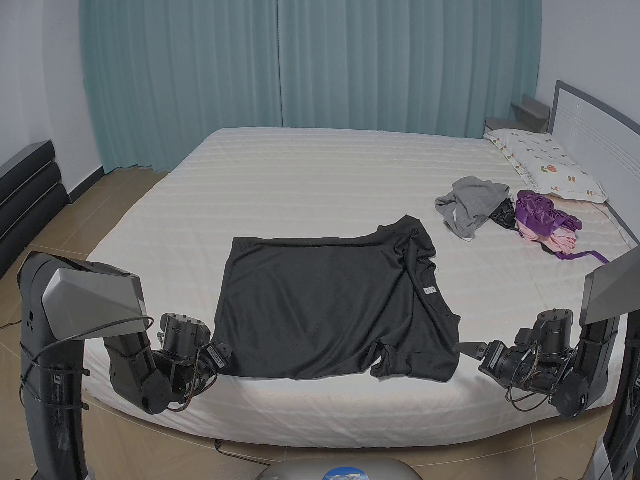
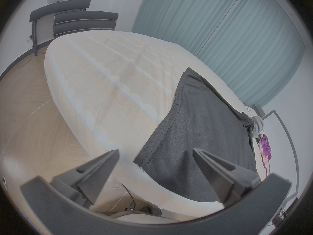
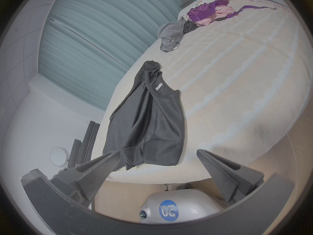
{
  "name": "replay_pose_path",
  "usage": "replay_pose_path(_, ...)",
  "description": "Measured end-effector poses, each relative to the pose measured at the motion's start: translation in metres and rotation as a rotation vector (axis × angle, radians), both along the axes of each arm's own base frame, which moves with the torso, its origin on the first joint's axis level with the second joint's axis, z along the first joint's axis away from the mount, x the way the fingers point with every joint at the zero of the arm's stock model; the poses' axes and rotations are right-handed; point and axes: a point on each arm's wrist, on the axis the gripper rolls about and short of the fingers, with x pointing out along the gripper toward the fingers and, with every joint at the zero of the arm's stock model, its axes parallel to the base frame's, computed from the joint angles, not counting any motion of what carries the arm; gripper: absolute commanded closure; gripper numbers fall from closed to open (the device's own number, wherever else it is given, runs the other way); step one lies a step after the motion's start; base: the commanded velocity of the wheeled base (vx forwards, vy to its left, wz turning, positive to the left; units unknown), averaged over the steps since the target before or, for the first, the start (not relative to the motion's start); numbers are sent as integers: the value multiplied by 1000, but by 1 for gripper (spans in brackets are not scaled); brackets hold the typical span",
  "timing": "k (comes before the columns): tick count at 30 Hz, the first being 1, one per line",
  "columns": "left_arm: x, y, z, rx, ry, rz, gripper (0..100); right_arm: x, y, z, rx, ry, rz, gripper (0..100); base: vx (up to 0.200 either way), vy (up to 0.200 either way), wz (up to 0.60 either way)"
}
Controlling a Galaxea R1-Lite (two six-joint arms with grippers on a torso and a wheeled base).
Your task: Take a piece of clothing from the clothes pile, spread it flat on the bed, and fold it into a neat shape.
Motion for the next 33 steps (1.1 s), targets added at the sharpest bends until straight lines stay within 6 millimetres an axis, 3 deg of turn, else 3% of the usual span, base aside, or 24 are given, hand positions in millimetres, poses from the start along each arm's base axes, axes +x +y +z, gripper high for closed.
replay_pose_path(13,-1,4,-2,-27,4,39,100,-1,2,-7,-7,28,7,0,0,0,0)
replay_pose_path(19,-2,14,5,-86,-15,92,100,1,4,-10,-17,28,15,0,0,0,0)
replay_pose_path(33,-5,21,19,-167,-47,138,100,25,23,-29,-69,54,29,0,0,0,0)
